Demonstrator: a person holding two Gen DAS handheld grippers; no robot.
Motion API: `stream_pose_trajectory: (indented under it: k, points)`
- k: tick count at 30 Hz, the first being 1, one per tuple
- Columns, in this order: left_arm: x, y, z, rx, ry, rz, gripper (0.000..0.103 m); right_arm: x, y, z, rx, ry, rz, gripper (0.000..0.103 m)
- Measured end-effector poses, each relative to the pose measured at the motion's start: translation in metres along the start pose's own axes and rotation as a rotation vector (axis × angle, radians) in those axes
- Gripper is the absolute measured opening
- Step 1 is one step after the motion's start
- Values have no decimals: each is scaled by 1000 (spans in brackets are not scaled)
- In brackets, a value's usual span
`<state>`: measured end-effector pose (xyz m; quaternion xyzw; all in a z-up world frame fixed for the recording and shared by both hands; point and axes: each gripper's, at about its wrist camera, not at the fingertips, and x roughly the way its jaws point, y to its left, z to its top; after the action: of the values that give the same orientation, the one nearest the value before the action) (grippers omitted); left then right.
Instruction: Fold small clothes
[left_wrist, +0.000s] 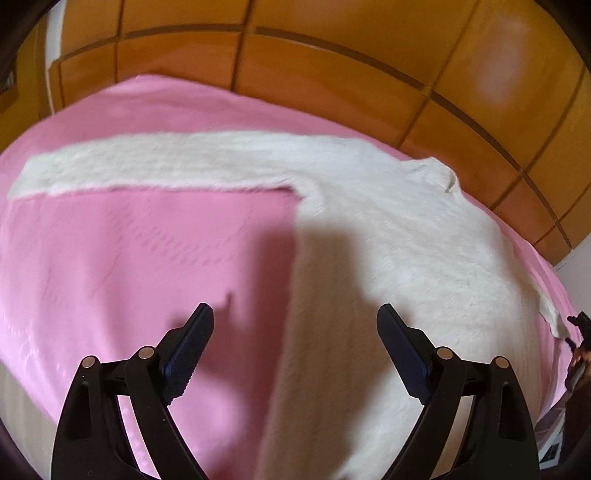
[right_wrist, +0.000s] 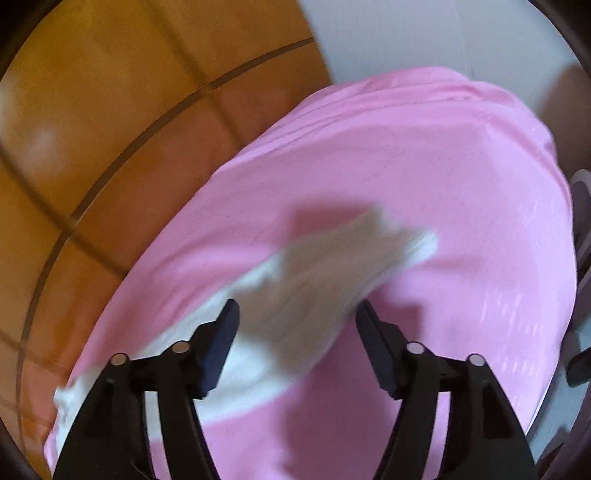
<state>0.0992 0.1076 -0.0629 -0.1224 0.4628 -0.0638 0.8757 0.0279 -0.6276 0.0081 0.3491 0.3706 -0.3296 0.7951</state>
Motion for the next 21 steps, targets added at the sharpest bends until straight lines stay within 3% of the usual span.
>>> stream_pose_trajectory:
  k: [3,6,9,14,16,17,19,21]
  points:
    - [-5,15,-13,-27,28,-40,88,-10,27,-40,-104,122,144,69]
    - [-10,19,-26,-28,51,-84,79,-17,63,-94,-232,268,286,69]
    - [-14,23,-39,-29,84,-149,68,-27,95,-150,-340,399,396,69]
    - [-17,19,-66,-11,130,-245,39,-59,118,-217,-473,501,489,64]
    - [-19,15,-74,9,140,-266,30,-70,119,-237,-514,541,507,57]
    - [-20,13,-77,21,140,-268,18,-74,119,-247,-541,558,507,52]
    - [-21,9,-77,29,127,-270,10,-79,121,-259,-599,572,478,10]
    - [-28,7,-75,42,100,-278,9,-90,123,-263,-633,563,454,10]
